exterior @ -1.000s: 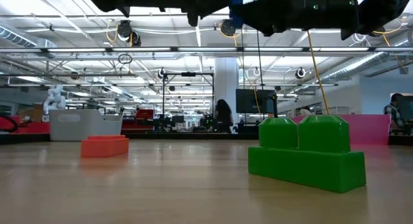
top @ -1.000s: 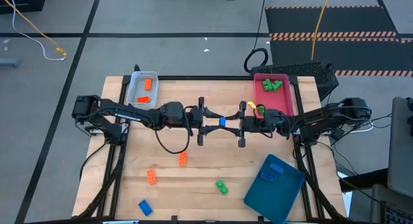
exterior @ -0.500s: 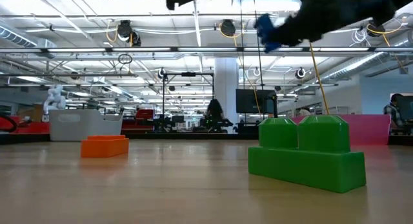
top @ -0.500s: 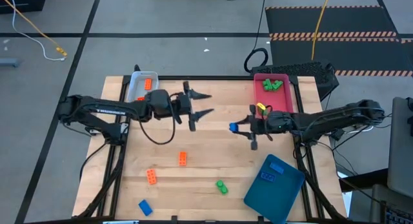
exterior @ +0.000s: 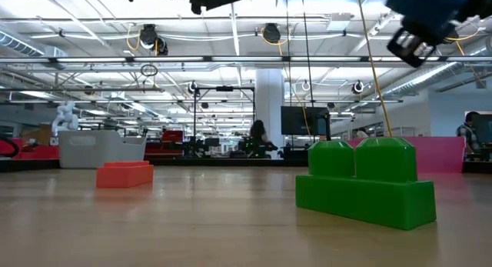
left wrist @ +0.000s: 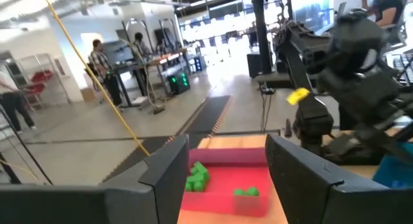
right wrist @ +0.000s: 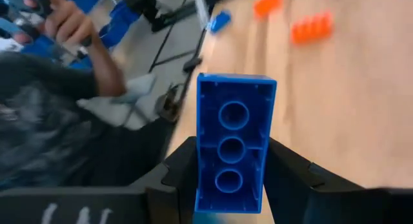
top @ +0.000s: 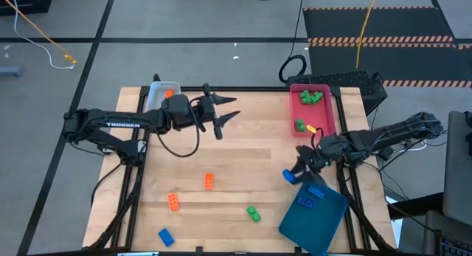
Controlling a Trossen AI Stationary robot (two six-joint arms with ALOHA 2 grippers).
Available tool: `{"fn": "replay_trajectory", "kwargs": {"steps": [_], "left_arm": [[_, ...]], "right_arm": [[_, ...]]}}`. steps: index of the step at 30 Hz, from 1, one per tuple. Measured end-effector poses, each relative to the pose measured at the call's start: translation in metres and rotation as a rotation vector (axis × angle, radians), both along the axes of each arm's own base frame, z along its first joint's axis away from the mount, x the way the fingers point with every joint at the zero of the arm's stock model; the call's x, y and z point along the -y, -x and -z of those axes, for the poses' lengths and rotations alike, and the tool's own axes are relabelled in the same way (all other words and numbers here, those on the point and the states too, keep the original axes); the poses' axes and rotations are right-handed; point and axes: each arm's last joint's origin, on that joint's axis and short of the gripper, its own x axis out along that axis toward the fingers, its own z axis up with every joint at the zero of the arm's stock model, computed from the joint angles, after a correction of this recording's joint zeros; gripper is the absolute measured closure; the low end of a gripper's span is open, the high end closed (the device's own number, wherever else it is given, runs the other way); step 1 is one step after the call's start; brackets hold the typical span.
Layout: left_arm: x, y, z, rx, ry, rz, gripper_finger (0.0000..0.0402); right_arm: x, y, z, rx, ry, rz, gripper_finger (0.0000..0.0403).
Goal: Sort & place blocks by color
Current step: Put the blue gamepiece into the blue bin
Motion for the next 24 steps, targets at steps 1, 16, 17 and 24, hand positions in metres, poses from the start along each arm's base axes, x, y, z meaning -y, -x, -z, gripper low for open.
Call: {"fn": "replay_trajectory", "kwargs": {"steps": [1,16,17,24], "left_arm": [[-0.001,0.000,0.000,0.000,-0.008,-0.004,0.0200],[-0.015,0.003,-0.006,0.051,-0.045,-0.050,0.0215],[-0.015,0.003,-0.006,0.051,-0.045,-0.051,0.0215],[-0.015,0.003,-0.005,0.038,-0.058,-0.051,0.0215]], "right_arm": [[-0.003,0.002,0.002,-0.040,-0.030,-0.005,0.0276],[-0.042,0.036,0.031,-0.745,-0.300,0.081,0.0276],[-0.045,0.036,0.033,-0.760,-0.294,0.080,0.0276],[-0.062,0.041,0.042,-0.868,-0.271,0.078,0.0276]]}}
